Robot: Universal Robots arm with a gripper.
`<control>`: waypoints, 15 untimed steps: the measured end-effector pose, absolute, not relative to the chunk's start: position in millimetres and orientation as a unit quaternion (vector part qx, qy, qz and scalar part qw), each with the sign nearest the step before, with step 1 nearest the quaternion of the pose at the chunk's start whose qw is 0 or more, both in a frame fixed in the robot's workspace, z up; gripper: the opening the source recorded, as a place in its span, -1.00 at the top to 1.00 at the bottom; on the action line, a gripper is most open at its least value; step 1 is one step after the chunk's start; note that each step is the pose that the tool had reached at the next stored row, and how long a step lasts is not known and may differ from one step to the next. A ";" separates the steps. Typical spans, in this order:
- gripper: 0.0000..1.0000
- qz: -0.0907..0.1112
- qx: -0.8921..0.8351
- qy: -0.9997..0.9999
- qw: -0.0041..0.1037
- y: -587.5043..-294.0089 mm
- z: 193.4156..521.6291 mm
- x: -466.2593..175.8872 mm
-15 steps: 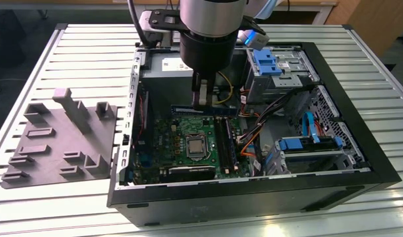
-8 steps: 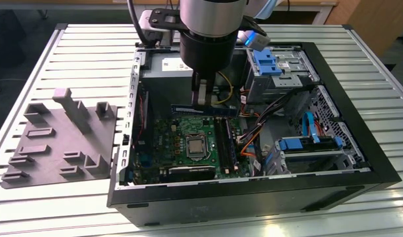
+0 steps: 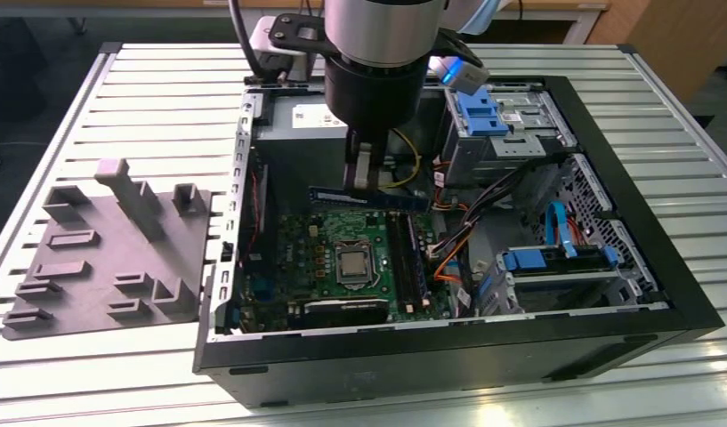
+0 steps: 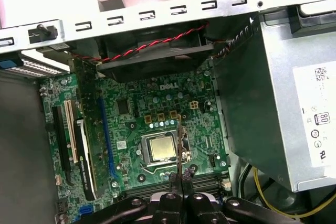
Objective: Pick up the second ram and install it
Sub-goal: 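Insert the second ram into the second slot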
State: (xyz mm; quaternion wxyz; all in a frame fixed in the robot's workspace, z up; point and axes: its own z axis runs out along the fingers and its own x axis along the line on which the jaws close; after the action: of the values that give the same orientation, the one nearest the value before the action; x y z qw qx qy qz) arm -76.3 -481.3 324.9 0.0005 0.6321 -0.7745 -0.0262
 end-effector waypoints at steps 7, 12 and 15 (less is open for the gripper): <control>0.76 -0.026 0.623 -0.782 0.000 -481.3 324.9 -76.3; 0.76 -0.026 0.616 -0.787 0.000 -481.3 324.9 -76.3; 0.76 -0.026 0.612 -0.791 0.000 -481.3 324.9 -76.3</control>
State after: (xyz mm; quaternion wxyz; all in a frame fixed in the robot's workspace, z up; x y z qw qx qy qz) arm -76.3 -481.3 324.9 -0.0001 0.6119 -0.7905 -0.0262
